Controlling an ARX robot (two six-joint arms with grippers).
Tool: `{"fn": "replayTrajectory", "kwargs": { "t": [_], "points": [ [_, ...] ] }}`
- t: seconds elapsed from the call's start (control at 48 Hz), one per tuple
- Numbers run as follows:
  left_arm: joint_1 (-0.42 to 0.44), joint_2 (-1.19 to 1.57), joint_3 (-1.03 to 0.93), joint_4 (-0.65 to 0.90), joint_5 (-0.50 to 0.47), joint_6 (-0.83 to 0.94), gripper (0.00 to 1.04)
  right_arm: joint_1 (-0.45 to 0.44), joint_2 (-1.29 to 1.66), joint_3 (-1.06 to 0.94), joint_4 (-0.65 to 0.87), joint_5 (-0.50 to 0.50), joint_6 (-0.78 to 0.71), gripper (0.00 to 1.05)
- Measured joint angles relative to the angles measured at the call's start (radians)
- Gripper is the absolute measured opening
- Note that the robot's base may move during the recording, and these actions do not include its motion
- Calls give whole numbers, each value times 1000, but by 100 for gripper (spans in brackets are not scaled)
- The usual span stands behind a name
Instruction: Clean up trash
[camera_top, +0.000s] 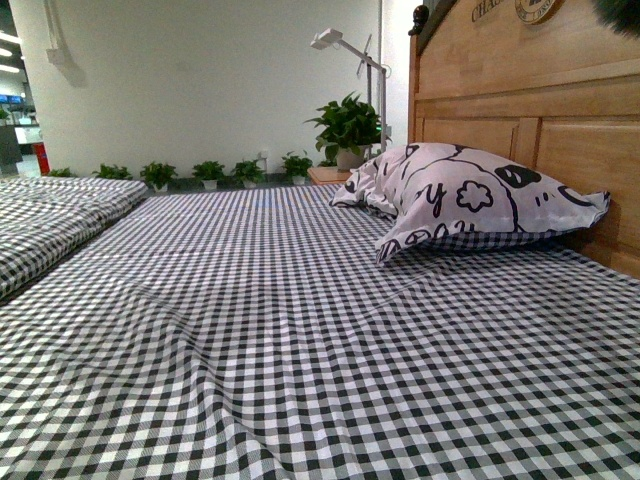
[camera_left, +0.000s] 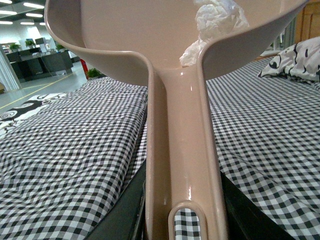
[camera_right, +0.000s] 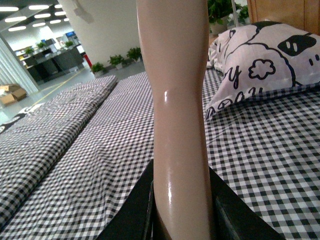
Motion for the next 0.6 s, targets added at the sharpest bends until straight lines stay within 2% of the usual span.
{"fn": "replayTrajectory", "kwargs": {
  "t": [0.146,0.334,0.438,0.605],
  "points": [
    [-124,-148,0,-105,-112,0,26,24,-126,-43,-48,71,-28,20],
    [-270,-232,-10,-143,-248,4,26,37,-236,-91,-108,148,-55,20],
    [-301,-239,-19,-143,-267,4,26,42,-262,-108,-114,199,-72,20],
    [-304,-239,-23,-143,-272,3,26,45,-272,-121,-113,257,-79,20]
  ]
}}
